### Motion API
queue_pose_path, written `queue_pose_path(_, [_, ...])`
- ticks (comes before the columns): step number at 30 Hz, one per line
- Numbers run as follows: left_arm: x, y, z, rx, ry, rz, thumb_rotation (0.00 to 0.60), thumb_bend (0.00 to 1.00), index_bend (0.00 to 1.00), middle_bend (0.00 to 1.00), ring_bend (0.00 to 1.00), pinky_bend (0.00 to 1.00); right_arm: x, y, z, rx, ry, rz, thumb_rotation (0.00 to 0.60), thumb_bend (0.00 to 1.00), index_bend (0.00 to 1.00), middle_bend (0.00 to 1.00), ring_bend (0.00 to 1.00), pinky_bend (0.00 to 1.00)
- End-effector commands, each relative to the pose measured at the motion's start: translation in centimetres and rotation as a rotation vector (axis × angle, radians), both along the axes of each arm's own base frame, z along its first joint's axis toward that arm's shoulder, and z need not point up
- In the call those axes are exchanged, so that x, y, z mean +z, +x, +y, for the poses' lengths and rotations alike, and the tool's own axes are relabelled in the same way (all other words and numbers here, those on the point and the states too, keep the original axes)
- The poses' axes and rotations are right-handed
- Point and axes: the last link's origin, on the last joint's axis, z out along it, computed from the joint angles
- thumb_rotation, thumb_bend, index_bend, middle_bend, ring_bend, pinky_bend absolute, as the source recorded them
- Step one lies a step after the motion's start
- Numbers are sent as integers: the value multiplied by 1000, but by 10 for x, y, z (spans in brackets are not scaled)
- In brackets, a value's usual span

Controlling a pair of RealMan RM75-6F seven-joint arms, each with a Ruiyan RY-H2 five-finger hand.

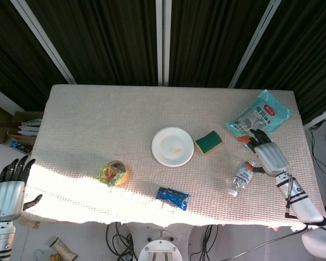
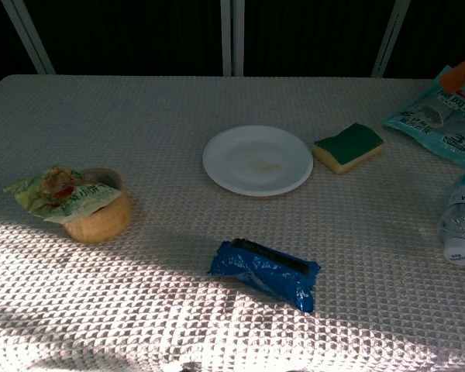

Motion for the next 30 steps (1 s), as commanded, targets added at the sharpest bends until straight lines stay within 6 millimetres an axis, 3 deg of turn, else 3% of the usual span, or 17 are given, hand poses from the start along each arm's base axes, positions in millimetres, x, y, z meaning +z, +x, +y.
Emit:
queue_pose_path(1, [-1,1,2,4,-5,0,600,93,117,56,62,140,-34,19,-41,61,44,108,600,202,205,189,0,0])
queue_pose_path(7, [-2,2,4,17,-14,9,600,92,117,56,62,140,-68,29,-69,92,95,209,600,202,207,162,0,0])
queue_pose_path(13, [-4,2,5,28,-25,11,600,92,117,56,62,140,-86,31,-75,114,123,240,600,203,207,166,0,0])
queue_pose_path(30, [-5,0,7,37,-30,13,600,93,118,56,62,140,-99,32,-89,154,112,249,600,257,295,222,0,11])
